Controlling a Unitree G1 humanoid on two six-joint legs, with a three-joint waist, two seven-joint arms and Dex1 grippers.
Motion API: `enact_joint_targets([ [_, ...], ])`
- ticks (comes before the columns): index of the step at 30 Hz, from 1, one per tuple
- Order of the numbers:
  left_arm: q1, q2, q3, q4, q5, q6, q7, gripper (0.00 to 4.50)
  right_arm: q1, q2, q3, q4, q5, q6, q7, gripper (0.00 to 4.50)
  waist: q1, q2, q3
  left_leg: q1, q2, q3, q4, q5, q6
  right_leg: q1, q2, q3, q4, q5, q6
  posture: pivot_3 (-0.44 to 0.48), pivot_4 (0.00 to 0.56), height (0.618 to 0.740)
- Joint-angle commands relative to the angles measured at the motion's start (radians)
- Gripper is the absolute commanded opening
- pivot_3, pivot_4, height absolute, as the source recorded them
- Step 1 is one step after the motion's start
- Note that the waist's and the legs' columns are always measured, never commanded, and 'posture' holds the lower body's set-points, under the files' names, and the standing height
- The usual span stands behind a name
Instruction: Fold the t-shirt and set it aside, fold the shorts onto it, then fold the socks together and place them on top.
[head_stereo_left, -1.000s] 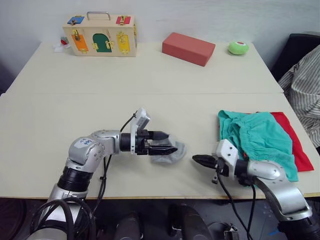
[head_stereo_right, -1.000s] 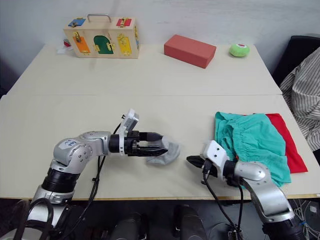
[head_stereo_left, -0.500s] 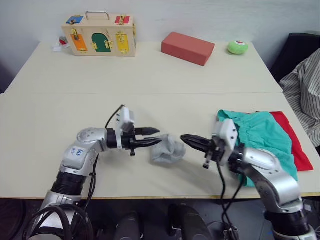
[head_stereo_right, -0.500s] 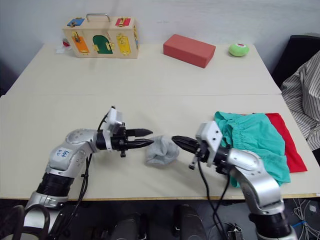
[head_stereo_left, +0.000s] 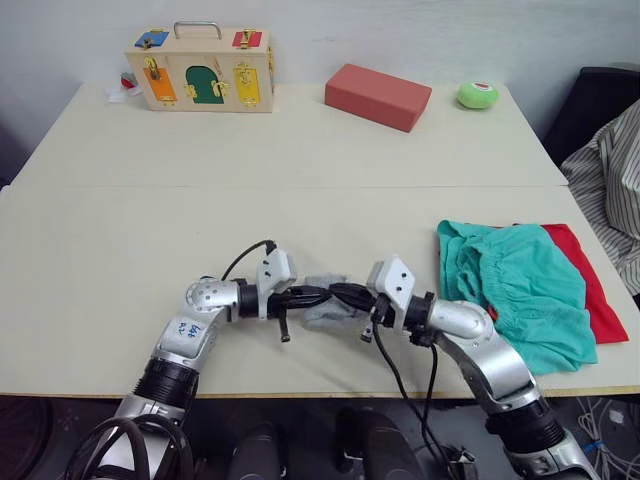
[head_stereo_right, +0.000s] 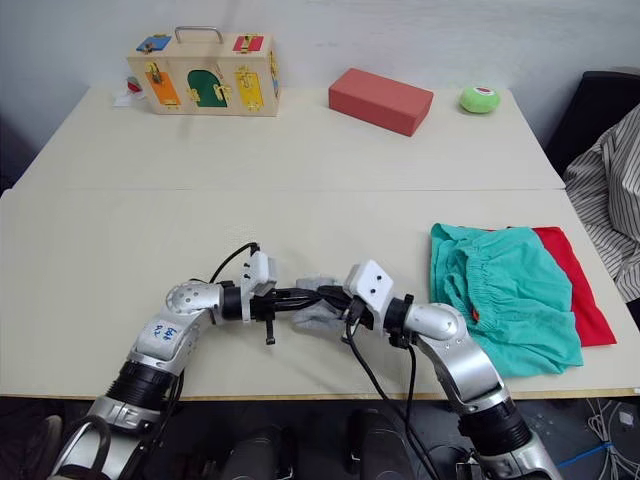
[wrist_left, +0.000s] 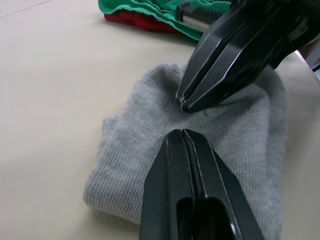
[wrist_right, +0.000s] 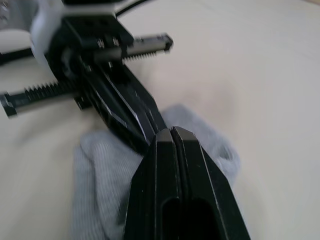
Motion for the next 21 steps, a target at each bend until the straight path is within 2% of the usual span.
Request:
enact_joint_targets([
  [1,0.020,-0.002,0.007,0.017,0.016,-0.005,0.014,0.01,0.040,-0.012,-0.052,0.068,0.006,-0.116,0.030,0.00,0.000,0.000,0.000,0.001,0.000,0.000,0.000,0.000,0.000,0.001,0.000,0.000,0.000,0.000,0.000,0.000,0.150,0.740],
  [5,0.023,-0.012,0.012,0.024,0.015,-0.037,0.018,0.01,0.057,-0.003,-0.095,0.109,0.051,-0.146,0.058,0.00,-0.004,0.000,0.000,0.005,0.000,-0.001,0.000,-0.002,0.004,0.006,0.000,-0.001,-0.001,0.000,0.000,0.000,0.150,0.740],
  [7,0.030,-0.023,0.027,0.002,-0.030,-0.046,-0.014,0.01,0.062,-0.007,-0.162,0.028,0.176,-0.019,0.042,0.00,-0.002,0.000,0.000,0.005,0.001,-0.002,0.000,-0.002,0.004,0.006,0.000,-0.001,0.000,0.000,0.000,0.000,0.150,0.740],
  [9,0.026,-0.026,0.044,-0.008,-0.052,-0.059,-0.030,0.00,0.078,-0.036,-0.230,-0.077,0.337,0.143,0.041,0.39,-0.002,0.000,0.000,0.005,0.001,-0.002,0.000,-0.001,0.002,0.006,0.000,-0.001,0.000,0.000,0.000,0.000,0.150,0.740],
  [11,0.012,-0.021,0.062,-0.004,-0.061,-0.063,-0.037,0.00,0.100,-0.098,-0.294,-0.171,0.507,0.337,0.028,0.94,-0.001,0.001,0.000,0.004,0.001,-0.002,0.000,0.000,0.001,0.006,-0.001,-0.001,-0.001,0.000,0.000,0.000,0.150,0.740],
  [14,-0.009,-0.001,0.078,0.002,-0.063,-0.074,-0.064,0.00,0.104,-0.187,-0.405,-0.220,0.740,0.605,-0.072,1.99,0.002,0.001,0.001,0.003,0.001,-0.003,0.000,-0.003,0.005,0.006,-0.001,-0.002,-0.002,0.000,0.000,0.000,0.150,0.740],
  [18,-0.028,0.019,0.073,0.029,-0.042,-0.108,-0.099,0.00,0.057,-0.256,-0.484,-0.110,1.020,0.950,-0.299,3.46,0.000,0.001,0.001,0.004,0.001,-0.003,0.000,-0.003,0.006,0.006,-0.001,-0.002,-0.001,0.000,0.000,0.000,0.150,0.740],
  [21,-0.039,0.028,0.059,0.060,-0.019,-0.132,-0.116,0.00,0.005,-0.228,-0.486,-0.005,1.196,1.065,-0.490,4.49,-0.002,0.001,0.001,0.003,0.001,-0.003,0.000,-0.003,0.006,0.006,-0.001,-0.002,-0.001,0.000,0.000,0.000,0.150,0.740],
])
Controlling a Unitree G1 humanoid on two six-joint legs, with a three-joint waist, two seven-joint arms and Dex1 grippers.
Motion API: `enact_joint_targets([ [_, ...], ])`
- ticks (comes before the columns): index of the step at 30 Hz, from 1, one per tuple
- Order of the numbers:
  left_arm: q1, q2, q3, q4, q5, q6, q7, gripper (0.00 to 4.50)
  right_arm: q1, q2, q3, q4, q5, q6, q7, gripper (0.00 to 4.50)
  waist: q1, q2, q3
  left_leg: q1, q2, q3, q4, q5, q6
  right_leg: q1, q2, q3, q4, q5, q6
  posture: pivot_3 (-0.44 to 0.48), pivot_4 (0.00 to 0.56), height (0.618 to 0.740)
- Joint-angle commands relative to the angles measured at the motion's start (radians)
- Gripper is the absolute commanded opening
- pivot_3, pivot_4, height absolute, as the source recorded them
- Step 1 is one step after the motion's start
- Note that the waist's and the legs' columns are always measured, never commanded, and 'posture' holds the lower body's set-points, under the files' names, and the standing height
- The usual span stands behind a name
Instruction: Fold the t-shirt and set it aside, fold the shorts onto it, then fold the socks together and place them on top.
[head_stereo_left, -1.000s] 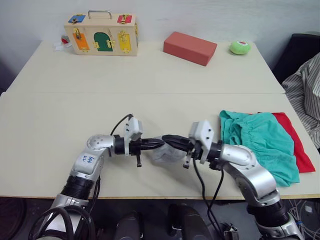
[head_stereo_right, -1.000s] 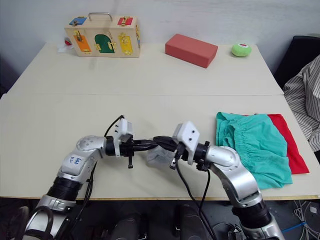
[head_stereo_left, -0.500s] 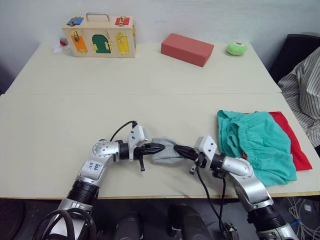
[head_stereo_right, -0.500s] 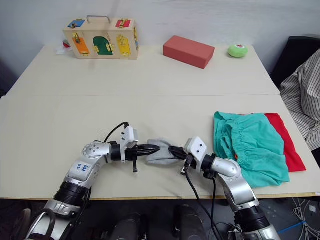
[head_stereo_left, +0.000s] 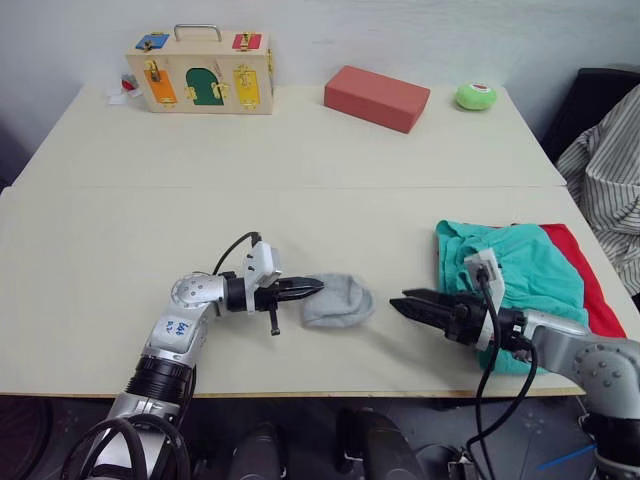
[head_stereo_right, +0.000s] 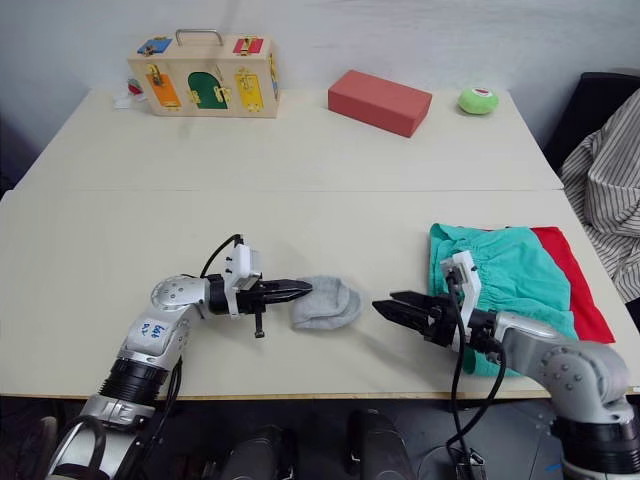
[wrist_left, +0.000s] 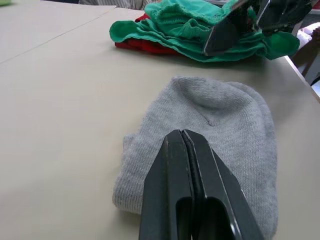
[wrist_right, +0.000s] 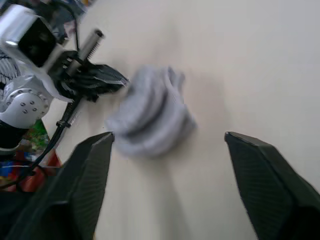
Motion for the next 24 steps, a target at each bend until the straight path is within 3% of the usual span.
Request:
enact_joint_targets([
  [1,-0.021,0.011,-0.010,0.028,0.027,-0.047,-0.024,0.00,-0.050,0.035,-0.012,0.082,0.237,0.116,-0.202,4.49,0.000,0.000,0.000,0.000,0.000,0.000,0.000,0.000,0.000,0.000,0.000,0.000,0.000,0.000,0.000,0.000,0.150,0.740],
  [10,-0.018,0.006,-0.027,0.073,0.076,-0.088,-0.018,0.00,-0.122,0.109,0.209,0.160,0.659,0.029,-0.601,4.49,-0.001,0.000,0.000,-0.002,0.000,0.000,0.000,0.000,0.000,-0.001,0.000,0.000,-0.002,0.001,0.002,0.000,0.150,0.740],
  [14,-0.014,0.002,-0.027,0.079,0.086,-0.092,-0.003,0.00,-0.171,0.185,0.267,0.195,0.649,-0.042,-0.689,4.49,-0.003,0.000,0.000,-0.003,0.000,0.001,0.000,0.000,0.001,-0.001,0.001,0.001,-0.003,0.002,0.003,0.000,0.150,0.740],
  [19,-0.009,0.003,-0.029,0.073,0.090,-0.093,0.010,0.00,-0.205,0.245,0.278,0.230,0.552,-0.082,-0.675,4.49,-0.002,0.000,0.000,-0.003,0.000,0.001,0.000,0.000,0.001,-0.001,0.001,0.001,-0.003,0.002,0.003,0.000,0.150,0.740],
  [22,-0.008,0.001,-0.029,0.073,0.091,-0.095,0.013,0.00,-0.210,0.277,0.270,0.244,0.489,-0.102,-0.666,3.89,-0.003,0.000,0.000,-0.003,0.000,0.001,0.000,0.000,0.001,-0.001,0.000,0.001,-0.003,0.002,0.003,0.000,0.150,0.740],
  [24,-0.007,0.000,-0.030,0.073,0.092,-0.096,0.015,0.00,-0.210,0.286,0.266,0.244,0.468,-0.095,-0.653,3.22,-0.003,0.000,0.000,-0.002,0.000,0.001,0.000,0.000,0.001,-0.001,0.001,0.001,-0.003,0.002,0.003,0.000,0.150,0.740],
])
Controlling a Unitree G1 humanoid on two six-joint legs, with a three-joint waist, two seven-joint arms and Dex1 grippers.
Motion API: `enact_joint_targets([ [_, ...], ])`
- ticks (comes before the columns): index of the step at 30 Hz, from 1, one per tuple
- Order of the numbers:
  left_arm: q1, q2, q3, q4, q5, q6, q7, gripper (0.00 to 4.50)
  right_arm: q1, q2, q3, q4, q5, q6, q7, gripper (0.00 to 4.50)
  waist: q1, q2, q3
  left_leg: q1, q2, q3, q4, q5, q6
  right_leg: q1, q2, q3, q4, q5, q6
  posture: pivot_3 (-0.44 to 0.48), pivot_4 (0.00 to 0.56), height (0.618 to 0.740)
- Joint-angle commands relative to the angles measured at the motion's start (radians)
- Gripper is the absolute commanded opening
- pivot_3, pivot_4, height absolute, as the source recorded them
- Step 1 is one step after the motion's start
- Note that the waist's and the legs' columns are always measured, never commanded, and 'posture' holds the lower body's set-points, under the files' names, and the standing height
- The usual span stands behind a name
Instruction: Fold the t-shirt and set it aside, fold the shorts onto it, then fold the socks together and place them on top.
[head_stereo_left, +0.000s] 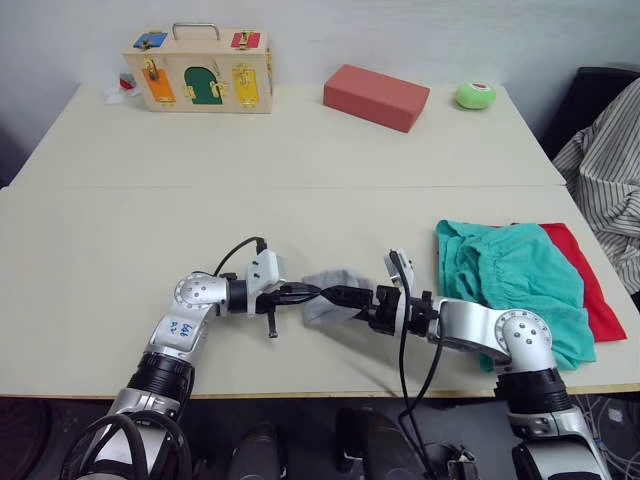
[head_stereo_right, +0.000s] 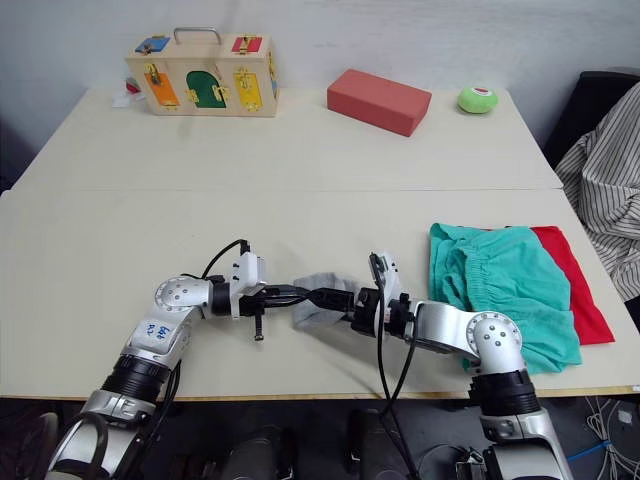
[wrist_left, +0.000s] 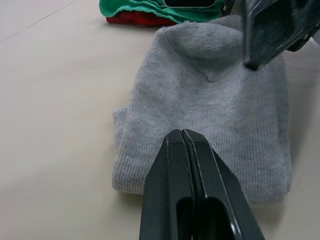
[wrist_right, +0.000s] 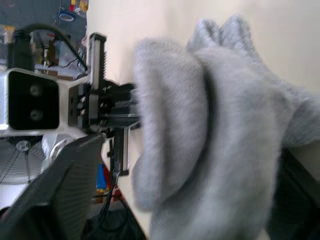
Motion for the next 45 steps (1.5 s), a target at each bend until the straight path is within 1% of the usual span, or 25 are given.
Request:
enact_joint_targets([
  [1,0.008,-0.003,-0.001,-0.002,0.008,-0.008,0.007,0.00,-0.002,0.012,-0.008,0.001,-0.048,-0.003,0.020,2.84,0.000,0.000,0.000,0.000,0.000,0.000,0.000,0.000,0.000,0.000,0.000,0.000,0.000,0.000,0.000,0.000,0.150,0.740],
  [7,0.019,-0.002,0.006,-0.009,-0.006,-0.010,-0.001,0.00,0.026,0.007,-0.036,-0.046,-0.106,0.001,0.092,0.70,0.000,0.000,0.000,0.000,0.000,0.000,0.000,0.000,0.000,0.000,0.000,0.000,0.000,0.000,0.000,0.000,0.150,0.740],
  [9,0.033,-0.006,0.031,-0.047,-0.053,0.019,-0.007,0.00,0.046,-0.018,-0.057,-0.092,-0.098,0.008,0.125,0.18,0.000,0.000,0.000,0.000,0.000,0.000,0.000,0.000,0.000,0.000,0.000,0.000,0.000,0.000,0.000,0.000,0.150,0.740],
  [11,0.049,0.001,0.063,-0.113,-0.119,0.070,-0.015,0.00,0.075,-0.074,-0.093,-0.165,-0.069,0.026,0.175,0.09,0.001,0.000,0.000,-0.001,0.000,0.000,0.000,0.000,0.000,0.000,0.000,0.000,0.000,0.000,0.000,0.000,0.150,0.740],
  [13,0.065,0.027,0.103,-0.223,-0.218,0.194,-0.022,0.00,0.121,-0.178,-0.158,-0.265,-0.017,0.055,0.255,0.09,0.004,0.001,0.000,-0.003,0.000,0.000,0.000,0.000,0.000,-0.003,0.000,0.000,-0.001,0.000,0.000,0.000,0.150,0.740],
  [15,0.079,0.056,0.133,-0.316,-0.289,0.299,-0.015,0.38,0.175,-0.287,-0.231,-0.341,0.029,0.075,0.338,0.09,0.006,0.001,0.001,-0.008,-0.001,0.000,0.000,0.001,-0.001,-0.007,-0.001,0.000,-0.002,0.000,0.000,0.000,0.150,0.740],
  [16,0.088,0.074,0.148,-0.360,-0.324,0.344,-0.013,0.59,0.212,-0.345,-0.289,-0.370,0.050,0.083,0.389,0.09,0.006,0.001,0.001,-0.008,0.000,0.000,0.000,0.001,-0.001,-0.007,0.000,0.000,-0.003,0.000,0.001,0.000,0.150,0.740],
  [17,0.098,0.091,0.159,-0.401,-0.352,0.381,-0.013,0.83,0.250,-0.400,-0.354,-0.389,0.067,0.087,0.438,0.09,0.007,0.001,0.001,-0.009,0.000,0.000,0.000,0.001,-0.001,-0.007,0.000,0.000,-0.004,0.000,0.001,0.000,0.150,0.740],
  [20,0.121,0.124,0.189,-0.500,-0.424,0.465,-0.003,1.84,0.359,-0.562,-0.575,-0.362,0.063,0.121,0.589,0.09,0.012,0.001,0.001,-0.009,-0.001,0.000,-0.001,0.000,0.000,-0.007,0.000,0.000,-0.006,0.000,0.002,0.000,0.150,0.740],
  [23,0.131,0.130,0.196,-0.553,-0.457,0.480,-0.006,2.82,0.438,-0.686,-0.709,-0.296,-0.092,0.144,0.776,0.09,0.014,0.001,0.001,-0.008,-0.001,0.001,-0.001,-0.002,0.004,-0.006,0.001,0.001,-0.008,0.001,0.004,0.000,0.150,0.740],
  [25,0.127,0.116,0.204,-0.568,-0.485,0.487,-0.001,3.46,0.493,-0.785,-0.743,-0.219,-0.277,0.104,0.973,0.09,0.021,0.001,0.001,-0.007,-0.001,0.001,-0.001,-0.002,0.004,-0.005,0.002,0.001,-0.009,0.002,0.005,0.000,0.150,0.740],
  [26,0.122,0.102,0.204,-0.569,-0.497,0.476,-0.008,3.76,0.511,-0.846,-0.710,-0.138,-0.396,0.038,1.071,0.09,0.026,0.001,0.001,-0.006,-0.001,0.001,-0.001,-0.002,0.004,-0.004,0.002,0.002,-0.010,0.002,0.006,0.000,0.150,0.740],
  [28,0.122,0.094,0.195,-0.569,-0.494,0.451,-0.025,4.40,0.490,-0.913,-0.622,-0.007,-0.552,-0.056,1.179,0.09,0.027,0.002,0.002,-0.003,-0.001,0.001,-0.001,-0.002,0.005,0.001,0.003,0.002,-0.014,0.002,0.006,0.000,0.150,0.740],
  [29,0.122,0.094,0.186,-0.567,-0.475,0.430,-0.031,4.50,0.473,-0.937,-0.575,0.048,-0.613,-0.096,1.237,0.09,0.027,0.002,0.002,-0.003,-0.001,0.002,-0.001,-0.002,0.006,0.002,0.003,0.001,-0.015,0.002,0.006,0.000,0.150,0.740],
  [30,0.122,0.098,0.179,-0.568,-0.462,0.417,-0.039,4.50,0.452,-0.960,-0.517,0.096,-0.671,-0.129,1.298,0.09,0.026,0.002,0.002,-0.003,-0.001,0.002,-0.001,-0.002,0.006,0.003,0.003,0.001,-0.017,0.002,0.006,0.000,0.150,0.740],
  [32,0.122,0.117,0.182,-0.594,-0.481,0.436,-0.048,4.50,0.289,-0.958,-0.367,0.280,-0.813,-0.207,1.364,0.09,0.022,0.002,0.002,-0.002,-0.001,0.002,-0.001,-0.002,0.006,0.003,0.003,0.002,-0.017,0.003,0.006,0.000,0.150,0.740],
  [34,0.123,0.131,0.189,-0.609,-0.505,0.461,-0.051,4.50,0.142,-0.938,-0.259,0.413,-0.921,-0.257,1.417,0.09,0.019,0.004,0.004,-0.002,-0.001,0.005,-0.001,-0.002,0.006,0.002,0.003,0.004,-0.016,0.003,0.006,0.000,0.150,0.740],
  [35,0.123,0.136,0.192,-0.613,-0.515,0.472,-0.053,4.50,0.079,-0.926,-0.212,0.466,-0.968,-0.265,1.447,0.09,0.022,0.006,0.004,-0.002,-0.001,0.006,-0.001,0.000,0.002,0.001,0.003,0.005,-0.015,0.003,0.006,0.000,0.150,0.740],
  [38,0.123,0.138,0.204,-0.622,-0.550,0.494,-0.047,4.50,-0.083,-0.855,-0.078,0.639,-1.138,-0.348,1.498,0.09,0.024,0.006,0.004,-0.001,-0.001,0.006,-0.001,0.002,-0.002,0.000,0.004,0.005,-0.012,0.003,0.005,0.000,0.150,0.740],
  [40,0.118,0.143,0.204,-0.624,-0.557,0.502,-0.049,4.50,-0.174,-0.806,-0.035,0.735,-1.213,-0.365,1.501,0.09,0.024,0.006,0.004,-0.001,0.000,0.006,-0.002,0.003,-0.003,0.000,0.004,0.005,-0.012,0.003,0.005,0.000,0.150,0.740],
  [42,0.112,0.149,0.206,-0.624,-0.562,0.510,-0.048,4.50,-0.245,-0.775,-0.012,0.801,-1.251,-0.312,1.532,0.09,0.025,0.007,0.004,-0.001,-0.001,0.007,-0.002,0.003,-0.003,-0.001,0.004,0.005,-0.012,0.003,0.005,0.000,0.150,0.740],
  [44,0.105,0.157,0.206,-0.619,-0.556,0.512,-0.049,4.50,-0.275,-0.765,0.009,0.841,-1.300,-0.302,1.546,0.09,0.025,0.008,0.005,-0.001,-0.001,0.007,-0.001,0.003,-0.003,-0.001,0.003,0.005,-0.012,0.003,0.005,0.000,0.150,0.740],
  [45,0.103,0.163,0.205,-0.614,-0.550,0.514,-0.053,4.50,-0.279,-0.764,0.003,0.860,-1.323,-0.338,1.539,0.44,0.025,0.008,0.005,-0.001,-0.001,0.007,-0.001,0.003,-0.003,-0.001,0.003,0.005,-0.012,0.003,0.005,0.000,0.150,0.740],
])
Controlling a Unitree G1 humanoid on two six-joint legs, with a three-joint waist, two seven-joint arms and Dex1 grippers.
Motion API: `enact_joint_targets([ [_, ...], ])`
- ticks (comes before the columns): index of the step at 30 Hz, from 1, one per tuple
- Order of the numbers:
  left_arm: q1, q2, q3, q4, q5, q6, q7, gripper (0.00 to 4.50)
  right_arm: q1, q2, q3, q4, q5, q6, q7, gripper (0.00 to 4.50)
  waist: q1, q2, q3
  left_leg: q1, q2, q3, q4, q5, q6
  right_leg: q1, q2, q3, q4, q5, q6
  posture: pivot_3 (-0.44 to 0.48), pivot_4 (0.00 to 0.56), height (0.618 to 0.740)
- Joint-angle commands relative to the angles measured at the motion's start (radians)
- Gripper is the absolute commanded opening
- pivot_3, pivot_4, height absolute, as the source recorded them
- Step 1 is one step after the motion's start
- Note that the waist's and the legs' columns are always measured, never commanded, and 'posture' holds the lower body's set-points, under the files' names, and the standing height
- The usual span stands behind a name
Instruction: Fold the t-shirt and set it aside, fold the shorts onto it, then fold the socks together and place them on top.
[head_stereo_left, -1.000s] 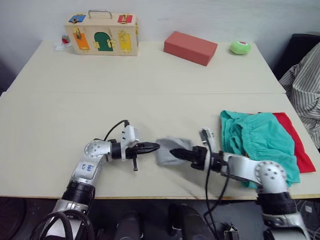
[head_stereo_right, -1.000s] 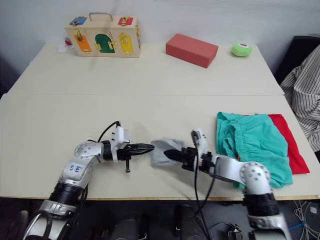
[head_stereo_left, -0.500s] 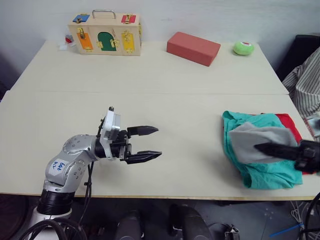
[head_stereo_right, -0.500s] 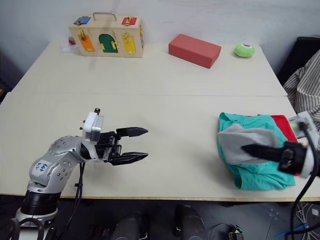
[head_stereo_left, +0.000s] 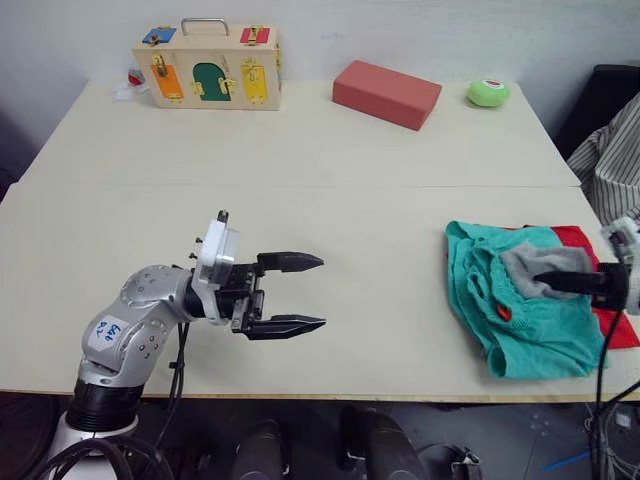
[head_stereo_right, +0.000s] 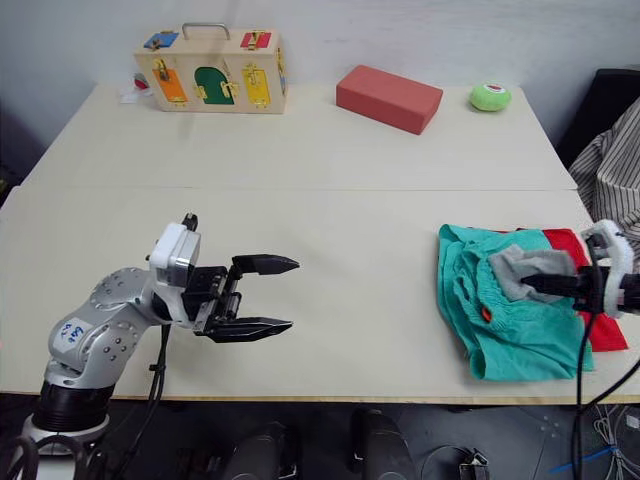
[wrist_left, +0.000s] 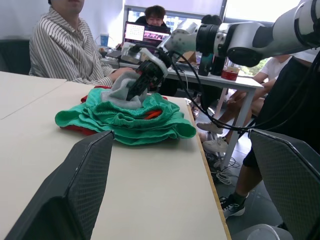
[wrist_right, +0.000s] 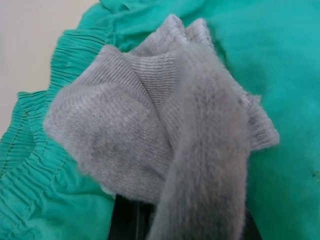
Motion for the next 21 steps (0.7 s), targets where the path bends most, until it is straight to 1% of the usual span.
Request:
enact_joint_targets([
  [1,-0.016,0.024,0.015,-0.014,-0.008,-0.002,-0.005,4.50,-0.030,-0.019,-0.011,0.064,-0.076,-0.033,0.015,0.82,0.000,0.000,0.000,0.000,0.000,0.000,0.000,0.000,0.000,0.000,0.000,0.000,0.000,0.000,0.000,0.000,0.150,0.740],
  [2,-0.017,0.028,0.016,-0.008,-0.003,-0.004,-0.004,4.50,-0.030,-0.029,-0.018,0.069,-0.085,-0.038,0.034,1.05,0.000,0.000,0.000,0.000,0.000,0.000,0.000,0.000,0.000,0.000,0.000,0.000,0.000,0.000,0.000,0.000,0.150,0.740],
  [4,-0.017,0.034,0.017,0.001,0.002,-0.009,-0.003,4.50,-0.028,-0.045,-0.025,0.072,-0.107,-0.046,0.060,1.79,0.001,0.000,0.000,0.000,0.000,0.000,0.001,0.000,0.000,0.001,0.000,0.000,0.000,0.000,0.000,0.000,0.150,0.740],
  [8,0.007,0.083,0.038,0.027,-0.021,0.035,-0.027,4.50,0.027,-0.137,-0.080,0.035,-0.128,-0.082,0.103,3.20,0.004,0.004,0.002,0.000,-0.001,0.000,0.001,0.000,0.000,0.000,-0.001,0.000,0.000,0.000,0.000,0.000,0.150,0.740],
  [11,0.036,0.105,0.059,0.061,0.015,0.003,-0.026,4.50,0.101,-0.208,-0.145,0.000,-0.125,-0.150,0.131,4.25,0.002,0.006,0.002,0.000,0.000,0.000,0.001,-0.001,0.000,0.000,-0.001,0.000,0.000,0.000,0.000,0.000,0.150,0.740],
  [12,0.043,0.113,0.065,0.070,0.026,-0.003,-0.026,4.50,0.129,-0.227,-0.167,-0.017,-0.124,-0.171,0.139,4.48,0.000,0.006,0.002,0.000,0.000,0.000,0.001,-0.001,0.000,0.000,-0.001,0.000,0.000,0.000,0.000,0.000,0.150,0.740],
  [14,0.061,0.121,0.084,0.105,0.063,-0.043,-0.013,4.50,0.220,-0.259,-0.246,-0.074,-0.122,-0.273,0.142,4.48,-0.002,0.007,0.002,0.001,0.000,0.001,0.001,-0.001,0.000,0.000,0.000,0.000,0.000,0.000,0.000,0.000,0.150,0.740],
  [16,0.077,0.126,0.103,0.146,0.136,-0.127,0.015,4.50,0.321,-0.232,-0.403,-0.168,-0.091,-0.447,0.155,4.48,-0.005,0.006,0.002,0.002,0.001,0.002,0.001,-0.001,0.000,0.001,0.001,0.000,0.001,0.000,0.000,0.000,0.150,0.740],
  [18,0.095,0.135,0.113,0.176,0.183,-0.184,0.018,4.50,0.393,-0.192,-0.504,-0.262,-0.082,-0.577,0.151,4.48,-0.008,0.007,0.002,0.003,0.001,0.004,0.001,-0.002,-0.001,0.001,0.001,0.002,0.001,0.000,0.000,0.000,0.150,0.740],
  [19,0.104,0.138,0.118,0.192,0.200,-0.213,0.011,4.50,0.411,-0.173,-0.526,-0.303,-0.091,-0.631,0.135,4.48,-0.009,0.007,0.002,0.004,0.002,0.004,0.001,-0.002,-0.001,0.001,0.002,0.002,0.000,0.000,0.000,0.000,0.150,0.740],
  [20,0.114,0.143,0.126,0.210,0.226,-0.239,0.022,4.50,0.403,-0.146,-0.535,-0.365,-0.072,-0.641,0.125,4.48,-0.012,0.007,0.002,0.004,0.002,0.004,0.001,-0.002,-0.001,0.001,0.002,0.003,0.000,0.000,0.000,0.000,0.150,0.740],
  [21,0.125,0.148,0.139,0.233,0.256,-0.273,0.039,4.50,0.378,-0.094,-0.528,-0.461,-0.045,-0.665,0.100,4.48,-0.017,0.007,0.002,0.004,0.002,0.005,0.001,-0.002,-0.002,0.001,0.002,0.004,0.000,0.000,0.000,0.000,0.150,0.740],
])
